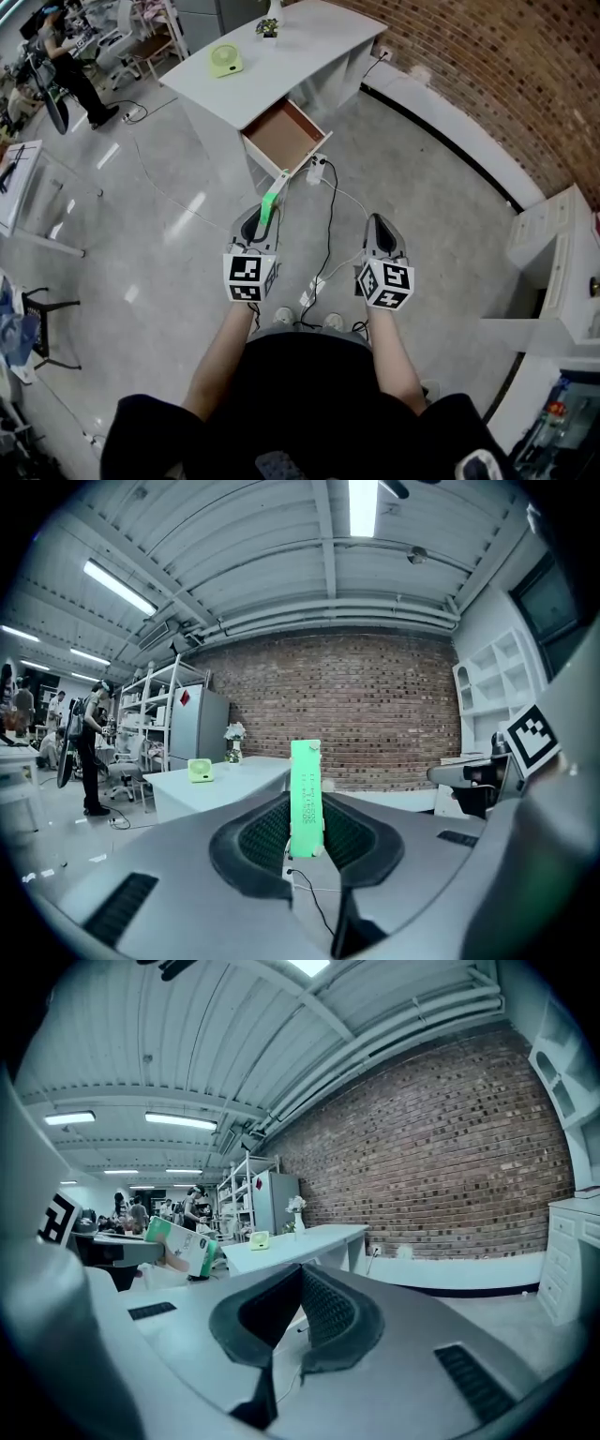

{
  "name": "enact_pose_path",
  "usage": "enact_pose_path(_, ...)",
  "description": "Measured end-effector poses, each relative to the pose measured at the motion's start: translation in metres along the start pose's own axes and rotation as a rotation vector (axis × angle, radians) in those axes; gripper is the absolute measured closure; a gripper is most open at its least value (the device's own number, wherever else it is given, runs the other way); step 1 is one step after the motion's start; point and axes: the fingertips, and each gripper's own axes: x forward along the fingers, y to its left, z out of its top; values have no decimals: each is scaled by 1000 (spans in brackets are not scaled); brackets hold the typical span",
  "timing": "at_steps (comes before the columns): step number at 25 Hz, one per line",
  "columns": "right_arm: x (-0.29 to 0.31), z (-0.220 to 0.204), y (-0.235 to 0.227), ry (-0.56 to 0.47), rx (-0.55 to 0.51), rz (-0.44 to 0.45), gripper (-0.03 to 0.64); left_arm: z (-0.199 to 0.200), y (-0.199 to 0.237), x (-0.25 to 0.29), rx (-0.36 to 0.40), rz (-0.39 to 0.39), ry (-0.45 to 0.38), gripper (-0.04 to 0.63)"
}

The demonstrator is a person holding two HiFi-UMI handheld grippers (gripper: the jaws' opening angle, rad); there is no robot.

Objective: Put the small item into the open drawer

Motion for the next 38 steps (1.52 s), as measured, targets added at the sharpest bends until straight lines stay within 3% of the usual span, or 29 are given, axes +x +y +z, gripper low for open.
enact_pose_path(13,14,2,31,-42,38,-87,615,-5,34,17,-5,-106,-5,508)
enact_pose_path(21,15,19,30,-72,43,-132,615,-8,46,19,-23,-127,-4,508)
enact_pose_path(29,38,28,33,-84,19,-107,615,-11,69,25,-55,-81,-10,508)
enact_pose_path(38,117,39,1,-85,17,-18,615,5,75,91,-50,-6,-39,508)
